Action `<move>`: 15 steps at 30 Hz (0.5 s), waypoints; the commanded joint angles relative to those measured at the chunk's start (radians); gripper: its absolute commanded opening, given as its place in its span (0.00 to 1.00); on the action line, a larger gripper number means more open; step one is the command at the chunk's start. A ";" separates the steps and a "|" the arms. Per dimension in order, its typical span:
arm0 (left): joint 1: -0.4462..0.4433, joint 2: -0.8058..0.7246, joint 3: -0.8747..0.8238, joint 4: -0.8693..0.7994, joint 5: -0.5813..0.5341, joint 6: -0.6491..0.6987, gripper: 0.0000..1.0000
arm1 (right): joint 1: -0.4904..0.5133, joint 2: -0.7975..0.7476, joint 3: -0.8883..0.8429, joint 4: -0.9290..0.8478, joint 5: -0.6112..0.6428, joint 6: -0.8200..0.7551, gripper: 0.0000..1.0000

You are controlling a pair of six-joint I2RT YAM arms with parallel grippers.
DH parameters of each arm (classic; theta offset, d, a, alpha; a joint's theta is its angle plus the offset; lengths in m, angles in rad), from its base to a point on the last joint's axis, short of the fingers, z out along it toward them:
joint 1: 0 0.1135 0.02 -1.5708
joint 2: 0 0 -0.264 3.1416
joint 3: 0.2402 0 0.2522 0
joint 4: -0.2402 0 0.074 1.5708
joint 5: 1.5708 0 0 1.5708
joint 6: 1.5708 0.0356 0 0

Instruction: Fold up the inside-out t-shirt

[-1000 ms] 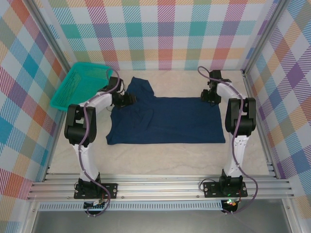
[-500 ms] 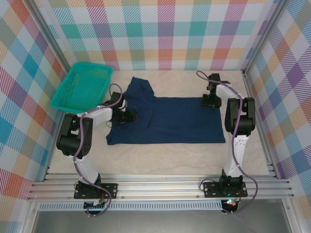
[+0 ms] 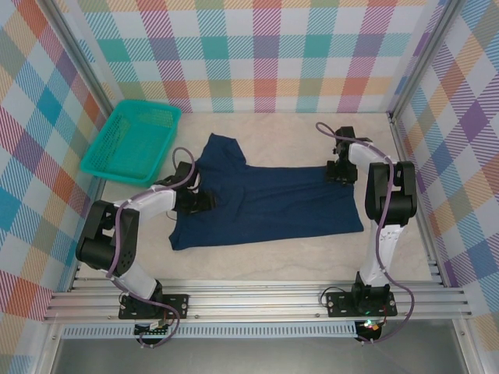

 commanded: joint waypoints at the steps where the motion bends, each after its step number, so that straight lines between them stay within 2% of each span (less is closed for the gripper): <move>1: 0.019 0.048 0.164 0.025 -0.075 0.044 0.64 | 0.000 -0.054 0.018 0.077 -0.069 0.021 0.57; 7: 0.073 0.286 0.504 0.005 -0.063 0.114 0.64 | 0.000 -0.048 0.060 0.127 -0.053 0.014 0.57; 10: 0.098 0.433 0.703 -0.066 -0.062 0.139 0.64 | -0.002 -0.030 0.092 0.118 -0.007 0.004 0.58; 15: 0.120 0.701 1.075 -0.210 -0.019 0.177 0.64 | -0.003 -0.016 0.117 0.128 -0.023 0.004 0.58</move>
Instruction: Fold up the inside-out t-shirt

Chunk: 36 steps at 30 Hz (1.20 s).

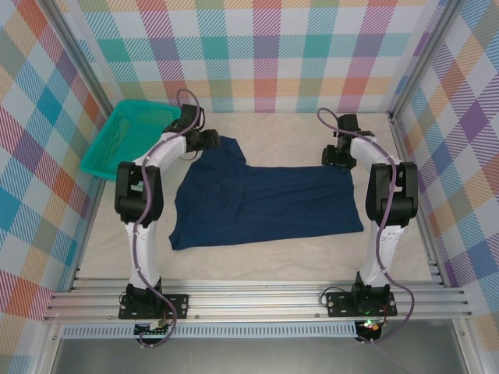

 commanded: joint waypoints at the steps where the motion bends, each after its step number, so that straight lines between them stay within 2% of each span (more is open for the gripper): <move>1: 0.013 0.159 0.241 -0.185 0.018 0.061 0.64 | -0.002 -0.001 0.038 0.005 -0.009 0.001 0.58; 5: 0.015 0.383 0.586 -0.347 0.012 0.092 0.63 | -0.003 0.010 0.044 0.000 -0.017 -0.008 0.58; 9: 0.025 0.527 0.810 -0.420 0.033 0.092 0.59 | -0.003 0.010 0.038 -0.002 -0.012 -0.011 0.58; 16: 0.035 0.573 0.819 -0.323 0.118 0.052 0.42 | -0.003 0.007 0.039 -0.003 -0.003 -0.016 0.58; 20: 0.046 0.631 0.891 -0.306 0.191 -0.017 0.33 | -0.002 0.006 0.035 -0.007 -0.009 -0.016 0.58; 25: 0.046 0.637 0.900 -0.301 0.202 -0.027 0.23 | -0.001 0.002 0.038 -0.014 0.006 -0.019 0.58; 31: 0.047 0.632 0.900 -0.289 0.179 -0.020 0.03 | -0.009 0.024 0.068 -0.033 0.041 0.000 0.58; 36: 0.054 0.613 0.898 -0.285 0.181 -0.025 0.00 | -0.054 0.076 0.122 -0.091 0.037 0.039 0.59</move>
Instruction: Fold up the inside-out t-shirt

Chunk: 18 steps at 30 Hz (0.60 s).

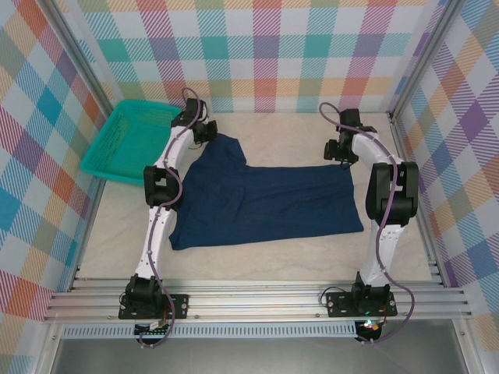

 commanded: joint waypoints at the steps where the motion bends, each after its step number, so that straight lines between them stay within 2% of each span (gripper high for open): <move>1: 0.008 -0.007 0.021 -0.001 0.016 -0.006 0.00 | -0.043 0.069 0.057 -0.066 -0.006 0.034 0.59; 12: 0.011 -0.036 0.019 0.004 0.018 -0.010 0.00 | -0.082 0.212 0.183 -0.159 -0.036 0.042 0.55; 18: 0.011 -0.048 0.019 0.004 0.016 -0.009 0.00 | -0.086 0.227 0.199 -0.174 -0.062 0.040 0.42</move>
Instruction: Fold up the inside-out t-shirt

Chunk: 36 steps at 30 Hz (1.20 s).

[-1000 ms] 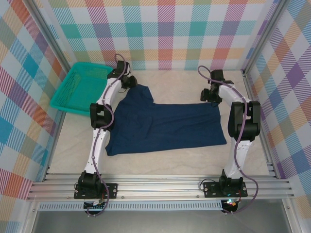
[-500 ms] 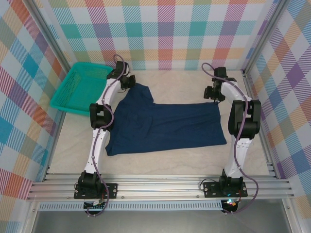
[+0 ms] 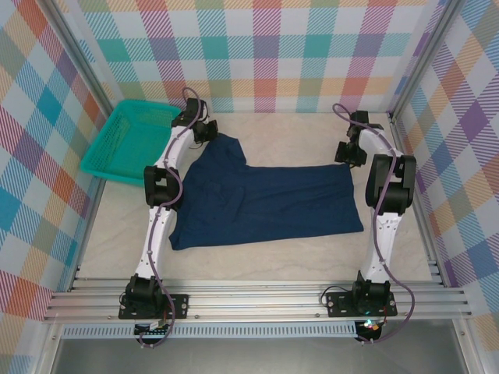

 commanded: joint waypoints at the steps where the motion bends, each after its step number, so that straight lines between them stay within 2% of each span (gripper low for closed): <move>1: 0.009 -0.049 0.020 -0.005 0.015 -0.008 0.00 | -0.003 0.029 0.019 -0.047 -0.032 0.002 0.39; 6: 0.011 -0.059 0.019 -0.008 0.011 -0.002 0.00 | -0.003 0.035 0.028 -0.050 -0.036 0.001 0.30; 11: 0.017 -0.079 0.020 -0.003 0.005 0.001 0.00 | -0.005 0.062 0.079 -0.055 -0.037 -0.008 0.10; 13: 0.022 -0.087 0.019 0.004 0.002 0.001 0.00 | -0.004 0.070 0.102 -0.052 -0.039 -0.012 0.06; 20: 0.052 -0.138 0.017 0.027 -0.001 -0.011 0.00 | -0.004 0.061 0.134 -0.014 -0.048 -0.050 0.03; 36: 0.077 -0.196 0.011 0.023 0.057 -0.002 0.00 | -0.003 0.066 0.193 0.001 -0.123 -0.085 0.03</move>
